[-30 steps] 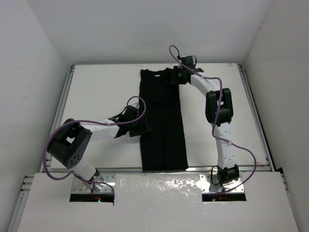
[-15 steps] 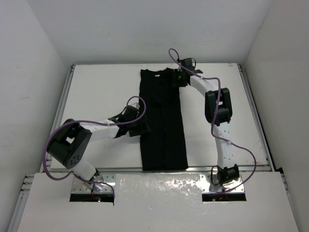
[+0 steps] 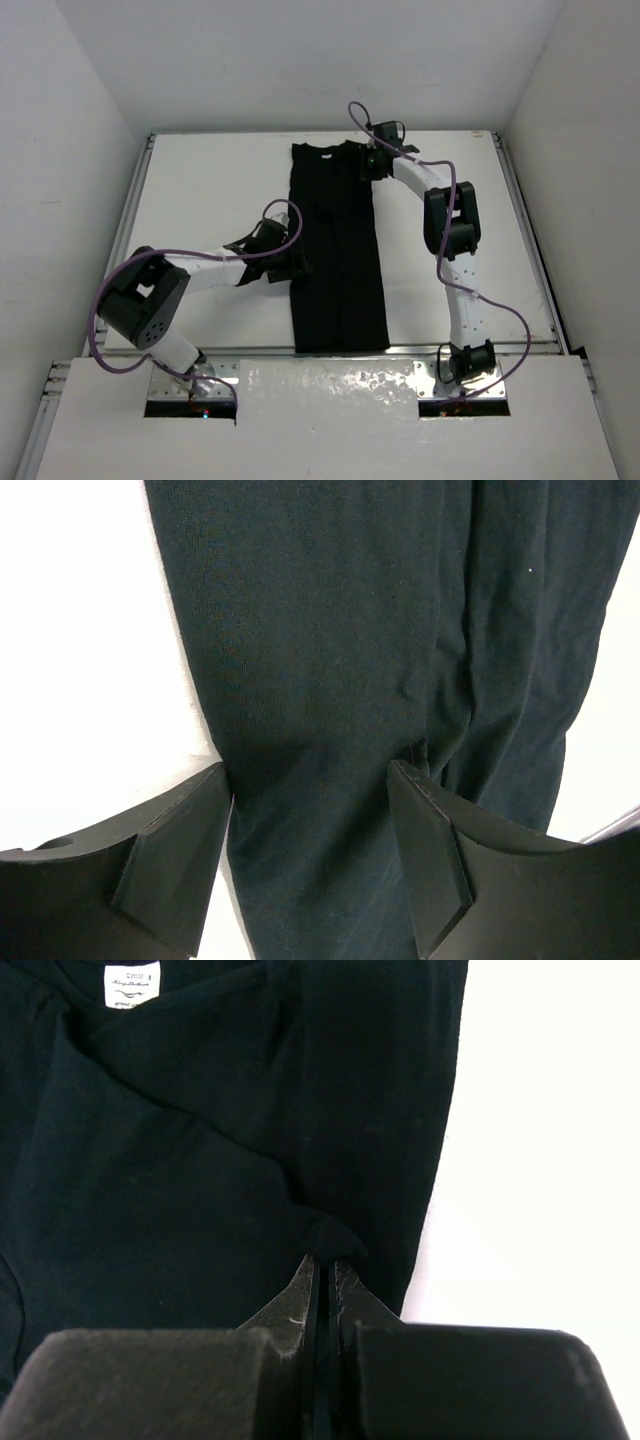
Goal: Fold and stack the t-shirts
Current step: Rotate the tshirt 90 degrees
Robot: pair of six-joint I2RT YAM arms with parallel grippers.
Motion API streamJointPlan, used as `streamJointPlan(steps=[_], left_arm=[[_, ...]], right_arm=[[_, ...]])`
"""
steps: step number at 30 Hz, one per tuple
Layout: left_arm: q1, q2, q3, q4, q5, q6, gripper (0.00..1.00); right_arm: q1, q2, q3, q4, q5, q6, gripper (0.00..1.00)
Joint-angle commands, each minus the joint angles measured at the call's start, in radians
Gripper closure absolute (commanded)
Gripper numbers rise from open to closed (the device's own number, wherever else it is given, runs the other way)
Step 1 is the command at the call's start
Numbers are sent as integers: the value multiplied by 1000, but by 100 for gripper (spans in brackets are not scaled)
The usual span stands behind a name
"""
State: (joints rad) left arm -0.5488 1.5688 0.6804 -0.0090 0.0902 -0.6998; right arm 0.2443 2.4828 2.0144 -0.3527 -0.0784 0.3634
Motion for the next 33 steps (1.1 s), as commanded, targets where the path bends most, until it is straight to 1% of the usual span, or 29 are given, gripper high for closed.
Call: streamJointPlan(steps=[1,5,10,13,18,21,26,27,29,31,33], left_arm=[[4,36,-44,-111,-60,34,37],[4,39,-35,-115,-56,43,37],[4,31,-38,-109,-50,56,36],[4,23,-42,-108,-46,59,36],[4,2,-48,-111,-41,66,36],[4,-10,-58,-108,-38,68,36],[4,-7,-64,-95,-14,68,36],[4,-7,-64,-94,-9,68,36],[4,-10,-70,-92,-7,66,35],[4,-19,-74,-91,-6,65,34],[4,-26,-78,-95,-9,65,33]], right_arm=[[0,-82,15,20,22,-20,100],[-2,-122,27,12,-1,-20,99],[-5,-127,78,-26,-7,-12,96],[-7,-125,93,-26,14,-12,100],[-20,-78,161,-60,43,-26,100],[-31,-62,168,-62,40,-37,100],[-34,5,217,-55,-15,-64,100],[-33,19,219,-49,-23,-67,92],[-33,30,219,-46,-41,-61,60],[-33,41,236,-55,-55,-52,59],[-33,31,271,-80,-69,-52,54]])
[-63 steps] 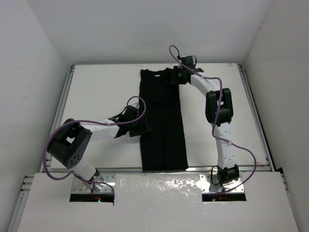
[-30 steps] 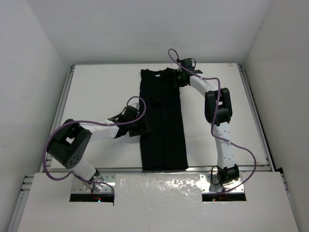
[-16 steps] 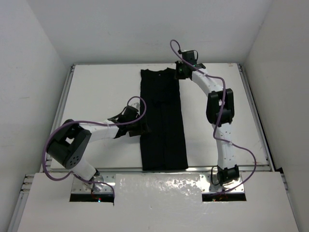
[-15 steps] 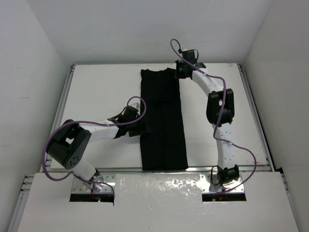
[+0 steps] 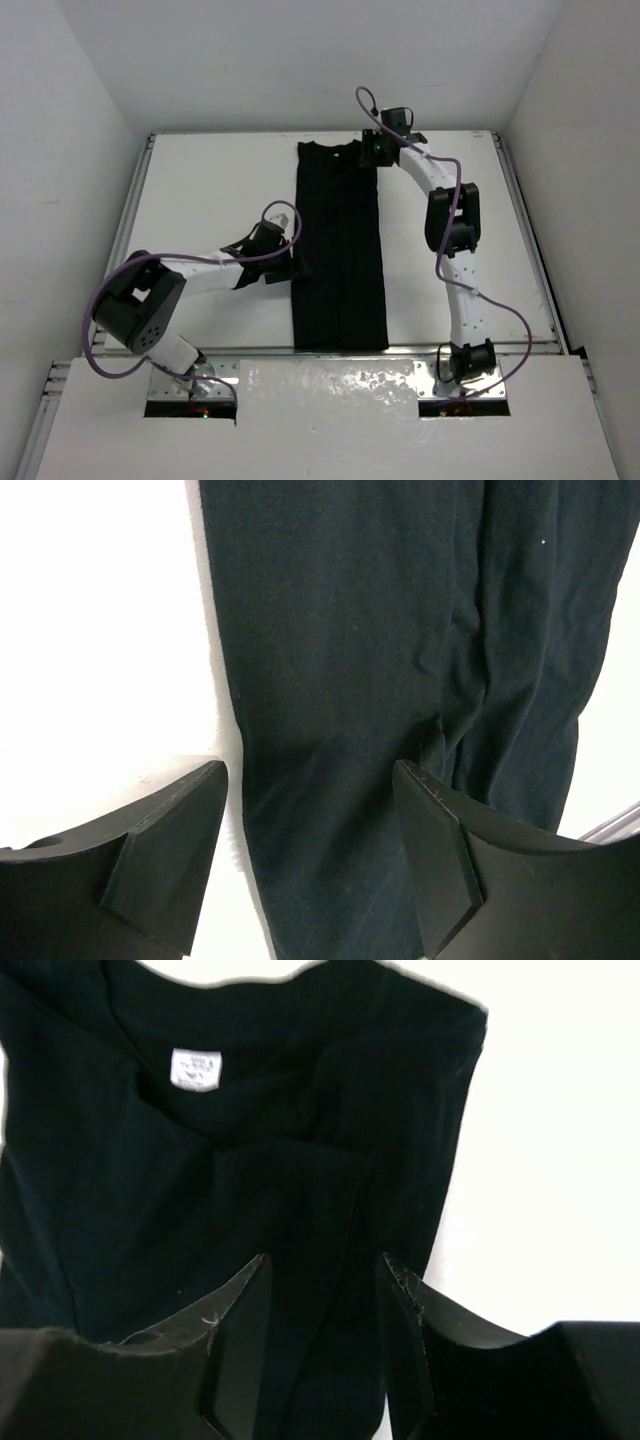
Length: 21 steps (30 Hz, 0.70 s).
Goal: Fold and stack the t-shirts
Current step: Rotate the tshirt 90 degrees
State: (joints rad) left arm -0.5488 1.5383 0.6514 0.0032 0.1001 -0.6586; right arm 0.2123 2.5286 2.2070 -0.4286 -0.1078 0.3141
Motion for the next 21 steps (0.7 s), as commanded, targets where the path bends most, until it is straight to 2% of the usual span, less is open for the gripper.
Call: streamJointPlan(steps=[1,6,8,9,10,12,16,17,21], left_arm=[[4,0,-49,-112,-22,22,33],[4,-44,-53,-144,-91,-10,32],[4,-79,-64,-158,-140,-48,33],[4,-127,-71,-172,-155,-65,33],[4,-156,-73,-201,-169,-90,33],[6,-256,-69,-251,-236,-125,32],[26,-433,-52,-403,-347,-191,31],[26,-498,-52,-407,-341,-187,30],[24,-589,-68,-359,-199,-127,31]], right_arm=[[-1,-27,82,-12,-39,-1,54],[36,-226,8,-93,9,17,48],[58,-376,-148,-122,11,55,45],[88,-436,-326,-110,-9,103,44],[110,-547,-421,-95,-7,118,43],[194,-631,-627,-78,20,163,42],[363,-778,-903,2,63,261,43],[416,-803,-967,28,71,296,44],[461,-804,-1095,118,80,390,51]])
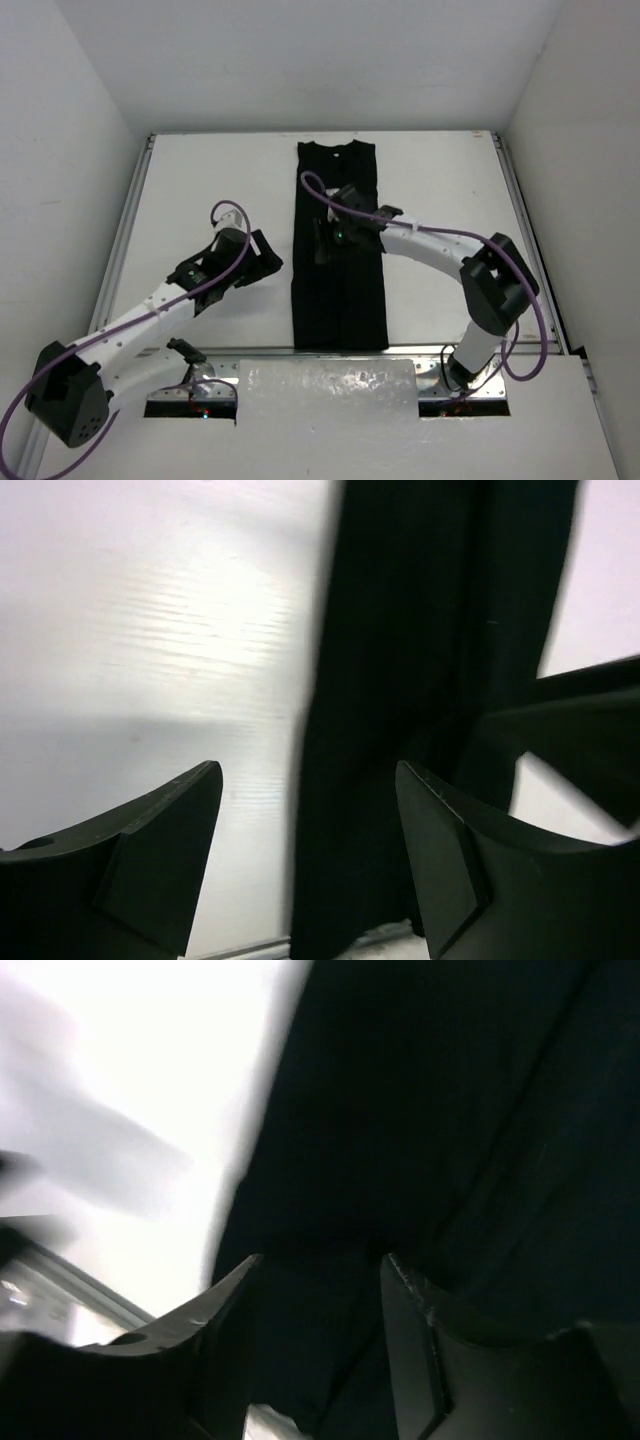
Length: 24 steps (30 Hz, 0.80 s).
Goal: Fold and stack the t-shirts
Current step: Rotate the tshirt 90 degrees
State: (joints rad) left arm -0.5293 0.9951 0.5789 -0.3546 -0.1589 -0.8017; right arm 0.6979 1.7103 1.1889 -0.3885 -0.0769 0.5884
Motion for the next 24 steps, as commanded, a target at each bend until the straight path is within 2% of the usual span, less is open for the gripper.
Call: streamJointPlan(steps=[1,3,7,13,20,24], left_arm=[[3,-53,-5,11,137,21,31],[-8,-75,-51,52,214,36,32],[-41,-125,-114,68,236,64,32],[-75,-164,-154,17,170,32,32],[-74,-199,-136,-4,163,35,32],[-74,-182,-136,0,168,39,32]], right_arm=[[-23,23,-89,108,36,122,52],[-18,67,-80,109,28,123,54],[-18,100,-74,125,39,120,56],[-18,170,-58,152,20,128,62],[-18,210,-22,132,49,139,67],[-17,209,-22,145,61,145,80]])
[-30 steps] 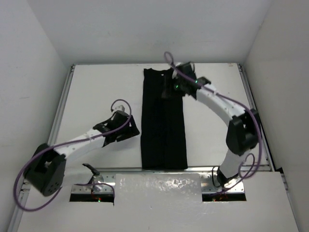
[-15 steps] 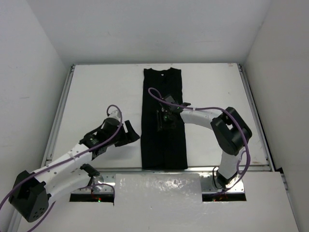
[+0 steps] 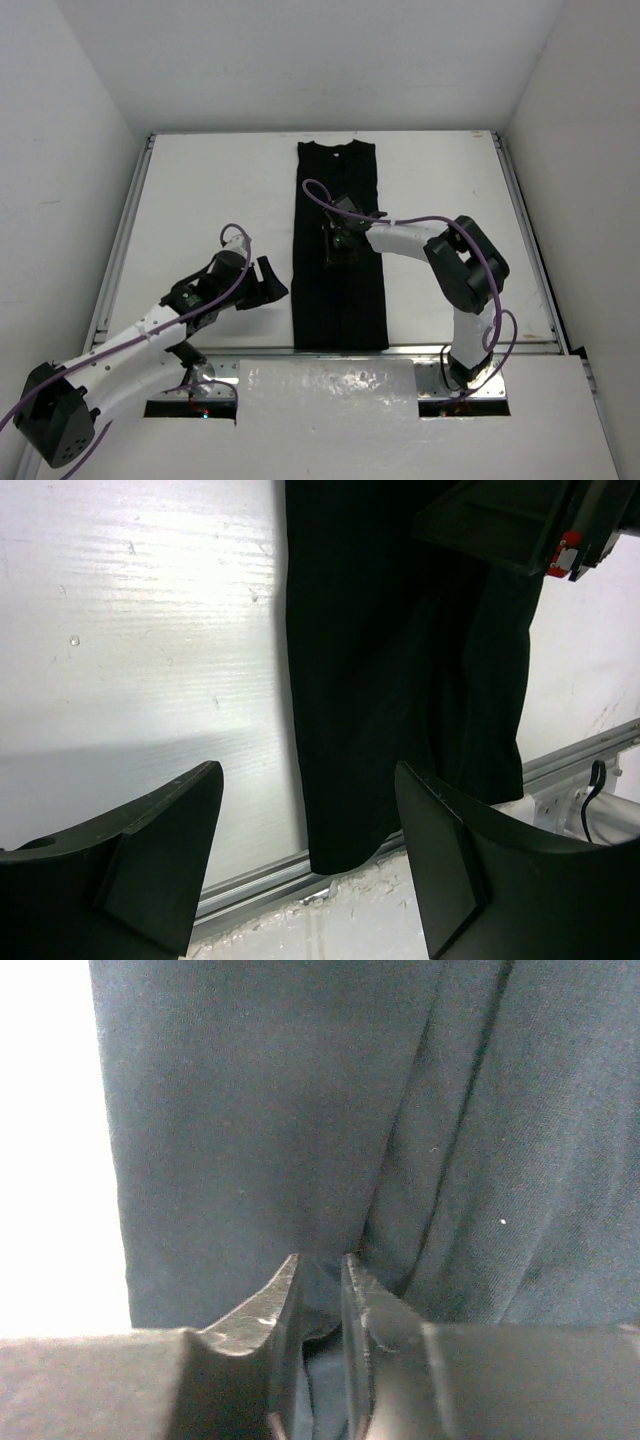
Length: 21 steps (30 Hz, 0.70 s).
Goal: Fold and stack the t-shirts
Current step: Rotate the tshirt 90 degrees
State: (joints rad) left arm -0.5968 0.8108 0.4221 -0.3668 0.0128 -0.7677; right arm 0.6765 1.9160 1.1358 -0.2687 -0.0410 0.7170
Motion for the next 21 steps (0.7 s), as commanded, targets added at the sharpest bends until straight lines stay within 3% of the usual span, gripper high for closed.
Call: streamJointPlan(steps=[1,7,14,17,18,21], left_arm=[[-8,2,21,14,-2,5,32],[-8,-5,20,17,0,8,32],[-8,4,18,22,-1,11,32],[-8,4,17,23,3,10,32],[-6,1,15,25,6,11,32],[-8,5,12,32,12,15,32]], right_arm=[[3,5,35,23,27,16,82],[3,11,56,5,38,10,99],[3,9,44,-1,59,6,100],[5,0,33,-14,81,7,81],[3,-14,16,5,85,7,68],[3,-17,22,-3,87,-1,61]])
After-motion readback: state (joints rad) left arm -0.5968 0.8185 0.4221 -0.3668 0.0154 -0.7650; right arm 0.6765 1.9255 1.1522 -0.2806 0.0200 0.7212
